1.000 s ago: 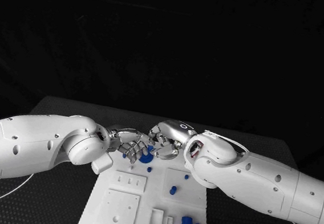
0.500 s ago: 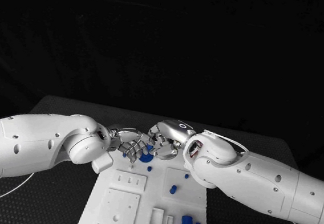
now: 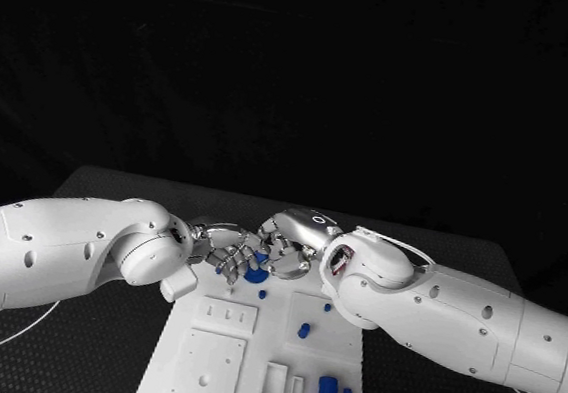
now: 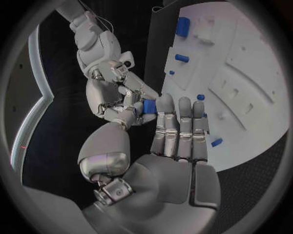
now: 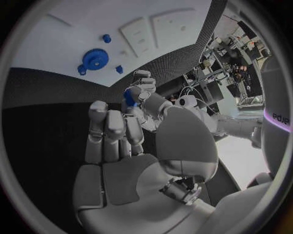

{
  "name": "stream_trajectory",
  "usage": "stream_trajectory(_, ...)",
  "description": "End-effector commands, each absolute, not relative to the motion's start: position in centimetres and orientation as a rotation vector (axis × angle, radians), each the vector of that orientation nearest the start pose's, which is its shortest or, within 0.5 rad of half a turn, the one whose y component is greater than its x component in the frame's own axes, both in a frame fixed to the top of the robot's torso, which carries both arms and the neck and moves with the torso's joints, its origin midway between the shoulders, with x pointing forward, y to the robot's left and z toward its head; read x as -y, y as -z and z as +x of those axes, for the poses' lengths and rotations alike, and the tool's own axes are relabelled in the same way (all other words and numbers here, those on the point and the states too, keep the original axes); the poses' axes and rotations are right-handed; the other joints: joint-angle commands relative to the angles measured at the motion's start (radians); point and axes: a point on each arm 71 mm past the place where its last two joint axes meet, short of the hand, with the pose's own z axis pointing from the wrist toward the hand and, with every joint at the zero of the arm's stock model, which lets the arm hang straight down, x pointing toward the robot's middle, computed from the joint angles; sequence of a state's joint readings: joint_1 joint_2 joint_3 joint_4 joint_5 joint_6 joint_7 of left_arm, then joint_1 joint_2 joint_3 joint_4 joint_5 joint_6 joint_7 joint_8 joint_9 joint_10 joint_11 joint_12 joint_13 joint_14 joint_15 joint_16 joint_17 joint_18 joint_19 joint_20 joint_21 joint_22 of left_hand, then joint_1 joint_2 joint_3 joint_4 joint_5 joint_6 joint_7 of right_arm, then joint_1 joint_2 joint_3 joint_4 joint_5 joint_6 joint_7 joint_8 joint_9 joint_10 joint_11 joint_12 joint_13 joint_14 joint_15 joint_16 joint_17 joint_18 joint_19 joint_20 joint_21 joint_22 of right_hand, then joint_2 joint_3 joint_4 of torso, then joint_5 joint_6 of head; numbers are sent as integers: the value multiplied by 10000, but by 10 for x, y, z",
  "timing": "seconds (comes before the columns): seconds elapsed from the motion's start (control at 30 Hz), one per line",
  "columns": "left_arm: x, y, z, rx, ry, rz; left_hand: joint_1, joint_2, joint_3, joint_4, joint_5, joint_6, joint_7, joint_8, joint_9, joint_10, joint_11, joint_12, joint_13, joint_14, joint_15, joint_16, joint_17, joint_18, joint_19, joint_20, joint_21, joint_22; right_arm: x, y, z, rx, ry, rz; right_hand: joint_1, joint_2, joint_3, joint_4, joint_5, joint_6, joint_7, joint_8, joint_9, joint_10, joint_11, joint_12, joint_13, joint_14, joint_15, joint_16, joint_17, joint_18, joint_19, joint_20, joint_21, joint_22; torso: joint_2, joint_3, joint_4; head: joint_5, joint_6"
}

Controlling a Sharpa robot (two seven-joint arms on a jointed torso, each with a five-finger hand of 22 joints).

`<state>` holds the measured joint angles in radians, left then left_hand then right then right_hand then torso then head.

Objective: Assemble the parts on the task board

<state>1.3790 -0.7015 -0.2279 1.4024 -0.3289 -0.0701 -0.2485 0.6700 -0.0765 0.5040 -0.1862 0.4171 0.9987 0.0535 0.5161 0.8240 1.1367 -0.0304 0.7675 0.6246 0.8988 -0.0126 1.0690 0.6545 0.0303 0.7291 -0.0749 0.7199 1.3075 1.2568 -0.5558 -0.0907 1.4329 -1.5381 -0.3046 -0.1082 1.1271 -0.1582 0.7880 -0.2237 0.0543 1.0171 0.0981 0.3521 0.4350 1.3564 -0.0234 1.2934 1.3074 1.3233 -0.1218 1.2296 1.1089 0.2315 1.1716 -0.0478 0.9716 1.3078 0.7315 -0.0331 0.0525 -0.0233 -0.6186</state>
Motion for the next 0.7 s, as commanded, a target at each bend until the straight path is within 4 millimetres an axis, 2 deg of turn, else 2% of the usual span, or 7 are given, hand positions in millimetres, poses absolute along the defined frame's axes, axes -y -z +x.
stream_trajectory(0.03,-169,202,503,-22321,10169,-7859,95,62,-17,3,64,4,39,-69,-48,-10,27,-26,-24,-5,-14,27,-26,-145,30,-378,-2,129,72,174,486,-16001,-7698,-4116,-46,73,54,15,71,365,-125,194,359,54,-10,57,443,6,-61,66,8,303,21,-59,42,124,0,0,-2,10,-21)
stream_trajectory(0.27,-169,202,503,-22346,10162,-7850,190,193,-7,-41,41,42,39,-89,-129,13,27,-35,-63,8,-13,40,-61,-146,33,-377,-1,130,72,175,486,-16017,-7695,-4133,-52,72,64,8,88,368,-126,192,361,55,-10,57,444,4,-62,63,3,303,24,-59,43,124,-2,-3,0,7,-29)
stream_trajectory(0.47,-169,202,504,-22375,10123,-7856,440,394,34,-120,-70,97,32,-101,-246,50,25,-44,-123,22,-16,60,-121,-147,52,-379,5,128,71,175,486,-16032,-7696,-4147,-56,73,71,2,98,370,-127,191,363,59,-11,61,447,10,-62,70,12,303,25,-60,44,124,-1,5,-6,20,-36)
stream_trajectory(0.7,-166,202,503,-22408,10153,-7817,1070,622,126,-345,-161,129,42,-129,-416,66,42,-95,-229,14,-7,70,-221,-157,51,-369,0,125,72,176,487,-16069,-7638,-4142,-60,74,77,-4,108,372,-128,190,365,65,-12,67,453,14,-63,74,16,303,28,-60,45,123,0,5,-4,14,-58)
